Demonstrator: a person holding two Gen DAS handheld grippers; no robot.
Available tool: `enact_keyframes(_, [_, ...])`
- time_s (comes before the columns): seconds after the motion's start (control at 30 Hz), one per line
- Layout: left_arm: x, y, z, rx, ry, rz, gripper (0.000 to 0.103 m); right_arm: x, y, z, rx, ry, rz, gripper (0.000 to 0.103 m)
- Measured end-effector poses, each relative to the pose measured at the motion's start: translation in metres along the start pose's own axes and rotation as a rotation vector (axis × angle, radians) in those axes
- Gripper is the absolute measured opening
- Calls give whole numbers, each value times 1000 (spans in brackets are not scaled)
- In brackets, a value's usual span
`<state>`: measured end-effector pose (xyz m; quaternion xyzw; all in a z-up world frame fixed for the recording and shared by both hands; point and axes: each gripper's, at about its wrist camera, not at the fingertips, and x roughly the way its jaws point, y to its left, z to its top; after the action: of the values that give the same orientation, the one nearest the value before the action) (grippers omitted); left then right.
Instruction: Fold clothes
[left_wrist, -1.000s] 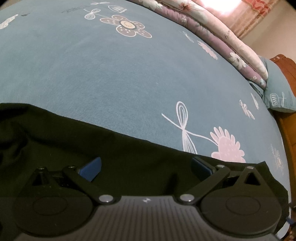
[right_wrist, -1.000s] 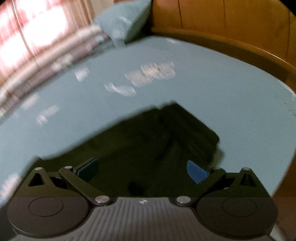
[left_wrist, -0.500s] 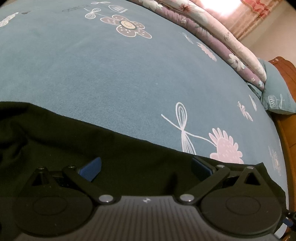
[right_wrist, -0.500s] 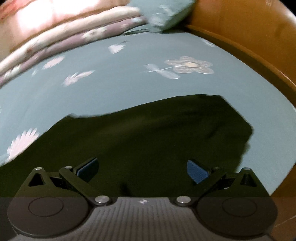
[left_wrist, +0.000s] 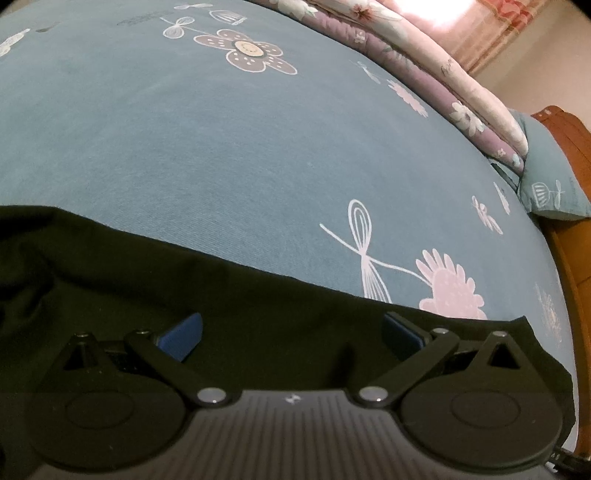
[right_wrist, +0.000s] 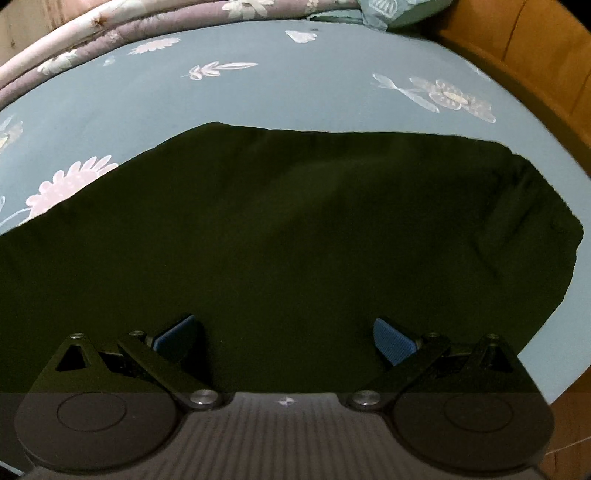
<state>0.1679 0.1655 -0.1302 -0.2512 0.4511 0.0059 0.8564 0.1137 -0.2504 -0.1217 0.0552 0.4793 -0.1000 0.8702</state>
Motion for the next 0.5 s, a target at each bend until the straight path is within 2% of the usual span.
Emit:
enact_keyframes(0.17, [1, -1, -1, -8, -19, -1, 102, 0, -3, -5, 3, -19, 11, 103])
enact_keyframes(0.37, [2, -10, -11, 53, -56, 39, 102, 2, -1, -8, -7, -45, 17, 103])
enact_keyframes(0.43, [2, -16, -10, 85, -36, 66, 102, 1, -3, -9, -21, -52, 29, 103])
enact_keyframes(0.5, [-3, -20, -3, 84, 28, 76, 98, -1, -5, -12, -29, -63, 45, 103])
